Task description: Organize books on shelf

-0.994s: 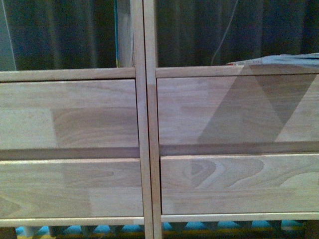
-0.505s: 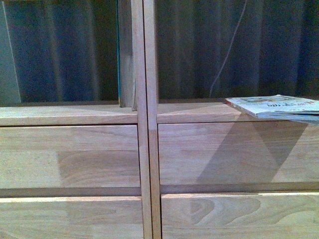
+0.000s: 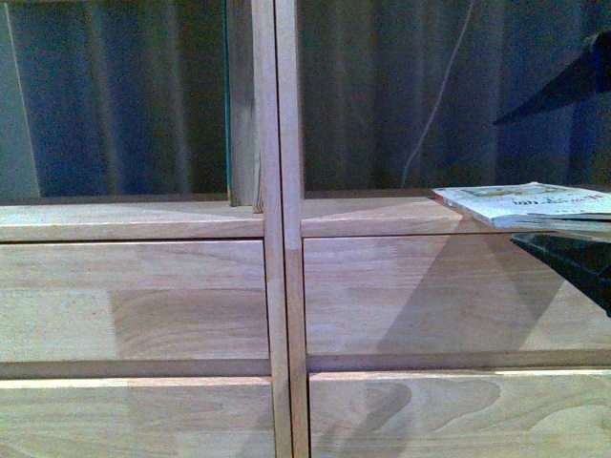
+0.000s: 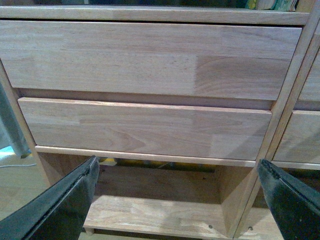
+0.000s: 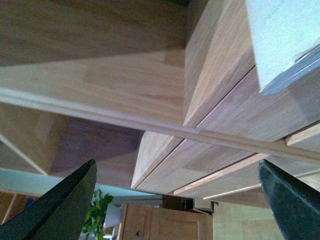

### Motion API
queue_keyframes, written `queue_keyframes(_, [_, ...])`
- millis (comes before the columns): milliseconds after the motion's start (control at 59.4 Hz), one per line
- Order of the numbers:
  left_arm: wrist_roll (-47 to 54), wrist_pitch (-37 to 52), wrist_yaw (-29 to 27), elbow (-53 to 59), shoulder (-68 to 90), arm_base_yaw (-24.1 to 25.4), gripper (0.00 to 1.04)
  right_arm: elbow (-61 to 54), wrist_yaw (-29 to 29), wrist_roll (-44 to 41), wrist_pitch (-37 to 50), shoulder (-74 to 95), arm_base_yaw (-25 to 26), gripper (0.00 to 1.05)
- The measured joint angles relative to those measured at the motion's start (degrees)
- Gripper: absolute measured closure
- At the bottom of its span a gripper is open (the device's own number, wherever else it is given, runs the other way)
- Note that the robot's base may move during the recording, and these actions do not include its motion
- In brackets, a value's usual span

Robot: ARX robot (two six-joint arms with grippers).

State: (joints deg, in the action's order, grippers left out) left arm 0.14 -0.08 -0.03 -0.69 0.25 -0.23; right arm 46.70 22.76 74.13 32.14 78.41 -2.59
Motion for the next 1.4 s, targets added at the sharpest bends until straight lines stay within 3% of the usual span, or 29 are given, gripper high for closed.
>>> queue_keyframes(320, [0.00, 0.00, 0.00, 0.00, 0.00, 0.00, 0.07, 0.17, -1.68, 0.20, 1.60, 4.74, 2.12, 0.07])
queue_keyframes(792, [0.00, 0.00, 0.00, 0.00, 0.00, 0.00, 0.07, 9.75, -12.50, 7.02, 1.01, 12.96, 6.86, 0.07])
queue_keyframes(1398, [0.00, 0.00, 0.00, 0.00, 0.00, 0.00, 0.07, 11.34, -14.16, 10.38, 0.96, 14.99, 3.67, 0.96])
